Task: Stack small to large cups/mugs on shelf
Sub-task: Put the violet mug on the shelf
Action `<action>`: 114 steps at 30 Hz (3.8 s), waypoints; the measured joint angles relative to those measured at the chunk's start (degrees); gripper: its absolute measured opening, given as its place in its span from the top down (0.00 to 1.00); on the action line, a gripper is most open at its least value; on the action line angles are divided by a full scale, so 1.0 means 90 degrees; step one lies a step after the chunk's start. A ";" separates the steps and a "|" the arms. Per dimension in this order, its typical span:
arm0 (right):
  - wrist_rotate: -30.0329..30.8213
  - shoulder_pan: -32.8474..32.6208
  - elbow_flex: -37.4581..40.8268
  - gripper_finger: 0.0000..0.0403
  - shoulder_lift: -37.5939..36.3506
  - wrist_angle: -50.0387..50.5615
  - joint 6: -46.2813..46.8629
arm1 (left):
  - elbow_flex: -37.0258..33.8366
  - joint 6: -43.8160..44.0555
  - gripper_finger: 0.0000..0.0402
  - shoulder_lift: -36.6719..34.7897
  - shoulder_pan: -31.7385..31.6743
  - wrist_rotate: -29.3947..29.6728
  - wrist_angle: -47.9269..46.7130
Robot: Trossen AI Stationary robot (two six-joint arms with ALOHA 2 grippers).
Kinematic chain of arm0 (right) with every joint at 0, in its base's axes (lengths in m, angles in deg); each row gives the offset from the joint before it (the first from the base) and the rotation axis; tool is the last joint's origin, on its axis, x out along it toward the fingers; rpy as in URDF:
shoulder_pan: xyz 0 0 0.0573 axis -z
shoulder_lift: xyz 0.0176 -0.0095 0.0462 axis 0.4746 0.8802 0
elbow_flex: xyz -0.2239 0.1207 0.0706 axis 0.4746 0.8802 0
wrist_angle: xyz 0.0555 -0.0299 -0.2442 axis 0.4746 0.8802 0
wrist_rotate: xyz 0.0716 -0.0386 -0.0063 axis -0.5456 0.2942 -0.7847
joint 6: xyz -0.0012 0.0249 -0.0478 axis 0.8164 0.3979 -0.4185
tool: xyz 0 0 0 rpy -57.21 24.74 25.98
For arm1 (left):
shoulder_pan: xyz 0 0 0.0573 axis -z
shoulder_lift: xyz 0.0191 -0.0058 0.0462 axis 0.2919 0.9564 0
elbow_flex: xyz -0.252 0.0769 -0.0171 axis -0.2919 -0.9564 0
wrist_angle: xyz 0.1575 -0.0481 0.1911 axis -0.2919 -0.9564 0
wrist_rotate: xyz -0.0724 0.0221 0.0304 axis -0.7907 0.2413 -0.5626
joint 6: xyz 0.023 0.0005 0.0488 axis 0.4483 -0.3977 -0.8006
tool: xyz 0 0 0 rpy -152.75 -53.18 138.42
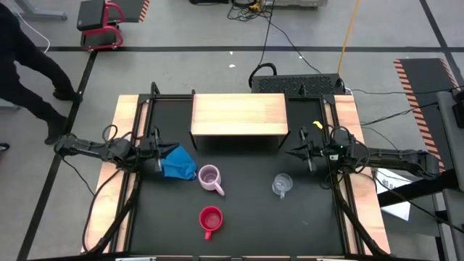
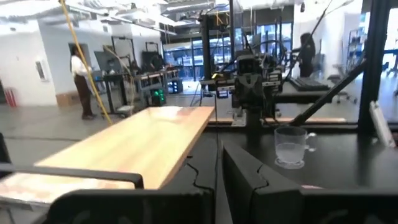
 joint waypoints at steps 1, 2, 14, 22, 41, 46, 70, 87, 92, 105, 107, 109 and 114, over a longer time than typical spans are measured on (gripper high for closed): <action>0.0000 0.0000 0.0000 1.00 0.0000 0.0003 -0.0142 | 0.0005 -0.0160 0.94 0.0000 0.0000 0.0011 0.0021; 0.0001 0.0000 0.0000 1.00 -0.0001 0.0006 -0.0241 | 0.0047 -0.0253 0.94 0.0000 0.0000 0.0011 -0.0013; 0.0362 0.0035 -0.0005 1.00 -0.0002 0.0245 -0.0262 | 0.1010 -0.0165 1.00 0.0120 0.0000 0.0152 -0.0925; 0.0364 0.0104 -0.0056 1.00 0.0017 0.0322 -0.0157 | 0.2171 -0.0238 1.00 0.1437 -0.0022 0.0174 -0.1431; 0.0352 0.0117 -0.0053 1.00 0.0015 0.0699 -0.0205 | 0.4410 0.0604 1.00 0.4473 -0.1212 -0.0981 -0.3779; 0.0348 0.0117 -0.0053 1.00 0.0017 0.0854 -0.0218 | 0.4769 0.0585 1.00 0.4801 -0.1390 -0.1633 -0.3989; 0.0347 0.0117 -0.0053 1.00 0.0015 0.0925 -0.0247 | 0.6189 -0.0050 1.00 0.7267 -0.1583 -0.3248 -0.5623; 0.0345 0.0117 -0.0053 1.00 0.0017 0.1068 -0.0235 | 0.6516 -0.0052 1.00 0.7845 -0.1564 -0.3861 -0.5811; 0.0345 0.0117 -0.0053 1.00 0.0017 0.1100 -0.0243 | 0.6516 -0.0070 1.00 0.7950 -0.1571 -0.3863 -0.5732; 0.0352 0.0114 -0.0053 1.00 0.0017 0.1161 -0.0220 | 0.6556 -0.0099 1.00 0.8360 -0.1503 -0.4012 -0.5615; 0.0350 0.0115 -0.0053 1.00 0.0017 0.1163 -0.0220 | 0.6717 -0.0126 1.00 0.8525 -0.1451 -0.4009 -0.5610; 0.0352 0.0114 -0.0053 1.00 0.0017 0.1168 -0.0241 | 0.6874 -0.0159 1.00 0.8659 -0.1369 -0.3996 -0.5872; 0.0352 0.0114 -0.0053 1.00 0.0012 0.1204 -0.0272 | 0.7370 -0.0341 1.00 0.8977 -0.1224 -0.3761 -0.6217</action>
